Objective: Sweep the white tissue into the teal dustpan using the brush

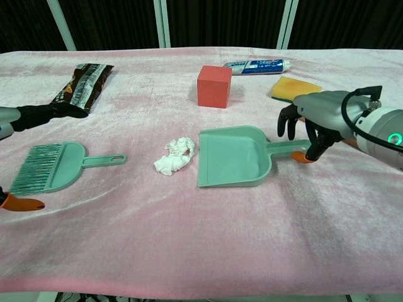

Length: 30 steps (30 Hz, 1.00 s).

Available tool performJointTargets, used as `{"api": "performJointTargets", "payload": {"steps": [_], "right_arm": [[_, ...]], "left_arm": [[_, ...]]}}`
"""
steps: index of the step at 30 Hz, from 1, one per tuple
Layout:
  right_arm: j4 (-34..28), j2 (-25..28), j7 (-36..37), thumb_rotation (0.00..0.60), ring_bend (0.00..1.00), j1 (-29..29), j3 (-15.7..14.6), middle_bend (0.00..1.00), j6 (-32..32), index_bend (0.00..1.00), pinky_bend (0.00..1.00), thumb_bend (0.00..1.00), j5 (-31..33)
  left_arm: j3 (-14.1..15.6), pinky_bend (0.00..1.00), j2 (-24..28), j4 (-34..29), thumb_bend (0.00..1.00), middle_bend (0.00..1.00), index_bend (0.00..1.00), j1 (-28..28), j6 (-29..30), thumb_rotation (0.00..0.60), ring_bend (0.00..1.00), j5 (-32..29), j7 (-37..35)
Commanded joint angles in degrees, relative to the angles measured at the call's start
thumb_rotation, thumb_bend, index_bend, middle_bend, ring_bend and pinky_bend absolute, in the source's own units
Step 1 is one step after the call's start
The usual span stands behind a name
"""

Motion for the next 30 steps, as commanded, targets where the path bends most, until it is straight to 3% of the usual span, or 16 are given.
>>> {"api": "performJointTargets", "payload": {"steps": [1,24,30], "right_arm": [[0.19,-0.14,0.12,0.6,0.54,0.15,-0.22,0.38,0.17,0.38,0.72,0.29,0.14],[2.13,-1.88,0.39,0.6,0.57,1.59,-1.39,0.43,1.29,0.43,0.73,0.29,1.5],[3.3,-2.25,0.44,0.6,0.6,1.88,-1.53,0.49,1.43,0.49,0.73,0.32,1.42]], "left_arm": [[-0.1,0.01,0.04,-0.1,0.0,0.0,0.0,-0.03,0.13,0.6,0.0,-0.01,-0.12],[-0.24,0.01,0.49,-0.52,0.0,0.0,0.0,-0.34,0.44,0.6,0.0,-0.12,-0.48],[-0.3,0.01,0.45,-0.37,0.0,0.0,0.0,-0.44,0.3,0.6,0.0,-0.4,-0.57]]}}
